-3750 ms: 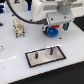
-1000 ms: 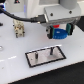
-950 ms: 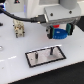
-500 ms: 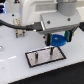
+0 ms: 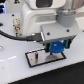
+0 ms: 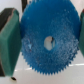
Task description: Insert the blue gear onto the right peg, followed by the red gear
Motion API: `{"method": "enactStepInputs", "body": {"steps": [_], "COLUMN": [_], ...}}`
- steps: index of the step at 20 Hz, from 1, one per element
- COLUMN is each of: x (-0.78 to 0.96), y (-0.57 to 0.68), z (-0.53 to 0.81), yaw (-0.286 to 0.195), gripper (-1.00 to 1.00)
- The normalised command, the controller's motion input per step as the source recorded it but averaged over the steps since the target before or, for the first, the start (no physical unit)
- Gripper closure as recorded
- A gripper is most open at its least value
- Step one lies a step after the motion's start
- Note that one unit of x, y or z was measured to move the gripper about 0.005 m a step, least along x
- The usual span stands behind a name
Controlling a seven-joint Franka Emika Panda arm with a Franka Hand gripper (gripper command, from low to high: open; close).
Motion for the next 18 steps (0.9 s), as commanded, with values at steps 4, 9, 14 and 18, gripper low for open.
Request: {"method": "enactStepInputs", "body": {"steps": [4, 9, 14, 18], "x": [0.02, 0.05, 0.03, 0.08], "y": [-0.15, -0.12, -0.17, -0.16], "z": [0.27, 0.07, -0.04, 0.0], "yaw": [0.0, 0.0, 0.0, 0.0], "gripper": [1.0, 1.0, 1.0, 1.0]}}
